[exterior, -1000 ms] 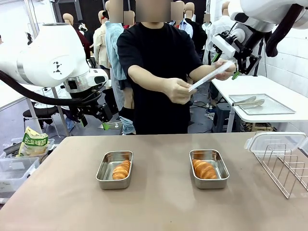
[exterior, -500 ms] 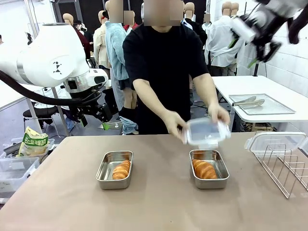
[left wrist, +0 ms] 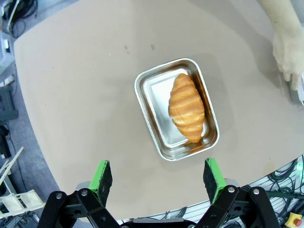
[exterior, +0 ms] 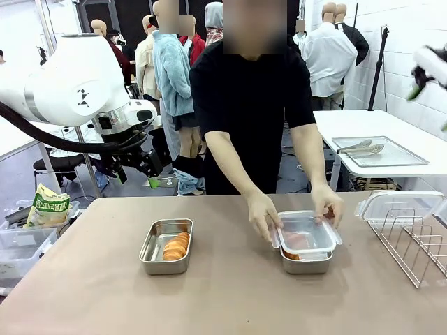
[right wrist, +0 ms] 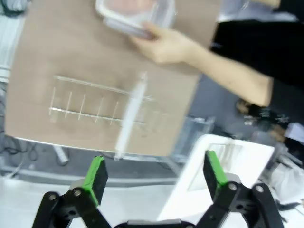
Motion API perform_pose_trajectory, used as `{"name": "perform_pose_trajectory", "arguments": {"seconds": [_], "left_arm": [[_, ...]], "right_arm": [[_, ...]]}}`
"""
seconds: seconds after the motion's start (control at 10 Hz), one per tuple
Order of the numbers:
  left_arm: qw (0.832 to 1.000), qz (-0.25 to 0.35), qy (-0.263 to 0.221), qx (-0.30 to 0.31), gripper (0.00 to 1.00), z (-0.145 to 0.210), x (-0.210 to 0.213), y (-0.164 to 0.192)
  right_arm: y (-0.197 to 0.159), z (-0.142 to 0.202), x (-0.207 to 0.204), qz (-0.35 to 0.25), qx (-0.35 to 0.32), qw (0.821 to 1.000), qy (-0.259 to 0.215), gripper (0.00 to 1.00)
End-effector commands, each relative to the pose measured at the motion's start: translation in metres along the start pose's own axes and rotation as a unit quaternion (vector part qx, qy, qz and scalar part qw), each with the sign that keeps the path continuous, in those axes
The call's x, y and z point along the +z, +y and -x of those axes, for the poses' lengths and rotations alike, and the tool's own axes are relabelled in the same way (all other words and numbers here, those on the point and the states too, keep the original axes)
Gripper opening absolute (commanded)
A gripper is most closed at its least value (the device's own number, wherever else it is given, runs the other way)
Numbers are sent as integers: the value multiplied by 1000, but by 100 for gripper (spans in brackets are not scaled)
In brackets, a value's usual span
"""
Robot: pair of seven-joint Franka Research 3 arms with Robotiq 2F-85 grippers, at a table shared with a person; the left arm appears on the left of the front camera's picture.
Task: Place the bread in airtight containers.
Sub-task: Pick up one Airtight Container lid and hand it to the human.
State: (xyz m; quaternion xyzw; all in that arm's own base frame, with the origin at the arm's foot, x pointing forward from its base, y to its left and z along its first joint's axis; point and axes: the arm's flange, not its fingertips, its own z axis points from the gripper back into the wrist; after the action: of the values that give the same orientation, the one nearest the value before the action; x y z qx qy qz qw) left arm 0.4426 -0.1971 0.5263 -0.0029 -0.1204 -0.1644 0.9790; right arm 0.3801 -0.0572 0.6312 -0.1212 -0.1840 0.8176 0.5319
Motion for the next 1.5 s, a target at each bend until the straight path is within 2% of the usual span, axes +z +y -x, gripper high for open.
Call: {"name": "perform_pose_trajectory", "arguments": {"seconds": [0.0, 0.1, 0.2, 0.4, 0.7, 0.8, 1.4], "left_arm": [[1000, -11, 1, 8, 100, 0, 1, 0], [1000, -11, 1, 8, 100, 0, 1, 0], [1000, -11, 1, 8, 100, 0, 1, 0], [1000, -11, 1, 8, 100, 0, 1, 0], [1000, -11, 1, 8, 100, 0, 1, 0], [1000, -11, 1, 8, 100, 0, 1, 0], [1000, -11, 1, 8, 100, 0, 1, 0]], "right_arm": [[26, -3, -29, -57, -26, 998, 12, 100], [39, -2, -44, -75, -32, 997, 12, 100], [53, 0, -59, -88, -31, 995, 32, 100], [62, 5, -67, -87, -53, 994, 44, 100], [52, 7, -66, -96, -58, 992, 51, 100], [58, 7, -66, -89, -49, 994, 34, 100], [58, 7, -66, -89, -49, 994, 34, 100]]}}
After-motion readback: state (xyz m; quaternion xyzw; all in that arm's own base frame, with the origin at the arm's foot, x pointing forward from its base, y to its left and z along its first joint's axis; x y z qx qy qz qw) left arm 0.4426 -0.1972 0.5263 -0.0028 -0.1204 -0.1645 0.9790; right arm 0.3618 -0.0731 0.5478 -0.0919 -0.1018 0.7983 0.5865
